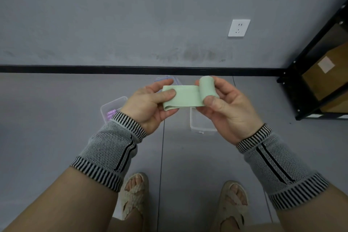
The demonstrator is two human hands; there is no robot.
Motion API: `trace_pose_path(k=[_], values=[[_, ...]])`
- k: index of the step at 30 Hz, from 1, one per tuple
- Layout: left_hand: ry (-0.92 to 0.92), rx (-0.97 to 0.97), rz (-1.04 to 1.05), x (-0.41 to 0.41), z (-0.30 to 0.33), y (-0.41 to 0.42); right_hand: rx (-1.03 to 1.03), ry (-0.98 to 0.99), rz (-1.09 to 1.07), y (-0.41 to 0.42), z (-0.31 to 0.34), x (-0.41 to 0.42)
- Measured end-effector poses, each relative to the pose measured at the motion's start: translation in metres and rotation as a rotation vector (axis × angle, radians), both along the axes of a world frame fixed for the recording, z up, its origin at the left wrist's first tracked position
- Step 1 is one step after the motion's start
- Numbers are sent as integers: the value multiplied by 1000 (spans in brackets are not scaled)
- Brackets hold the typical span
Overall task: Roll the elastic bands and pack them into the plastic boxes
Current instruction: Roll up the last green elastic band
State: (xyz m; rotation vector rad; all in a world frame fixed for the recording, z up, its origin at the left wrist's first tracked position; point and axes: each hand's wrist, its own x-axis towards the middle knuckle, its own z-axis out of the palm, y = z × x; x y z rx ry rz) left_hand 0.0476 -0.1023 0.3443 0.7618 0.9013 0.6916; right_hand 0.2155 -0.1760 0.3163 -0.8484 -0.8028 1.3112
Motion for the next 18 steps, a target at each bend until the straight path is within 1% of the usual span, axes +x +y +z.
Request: trace_pose_path(k=[1,3,4,8,10,13,15,16,18], values=[[21,7,0,0,0,-1,-16,-131,-20,0,0,1],[107,47,-1,1,-3,-4,-46,-522,-74,-1,1,1],[158,87,-10,2,-4,-6,-48,-677,-94,-1,1,0],[317,262,-3,11,-6,-11,14,-1108,-191,1,-2,-11],[369,338,2,17,-7,-14,48,-1215,-211,2,-3,-12],[457,451,-37,22,-11,-20,32,-1316,-239,2,-7,-13],[508,489,-53,23,-13,-21,17,-1363,-239,2,-8,-15],[503,477,-46,22,-12,-20,19,-1352,-230,2,-8,-15],[399,360,-17,20,-10,-17,10,-1241,-205,1,-5,-14]])
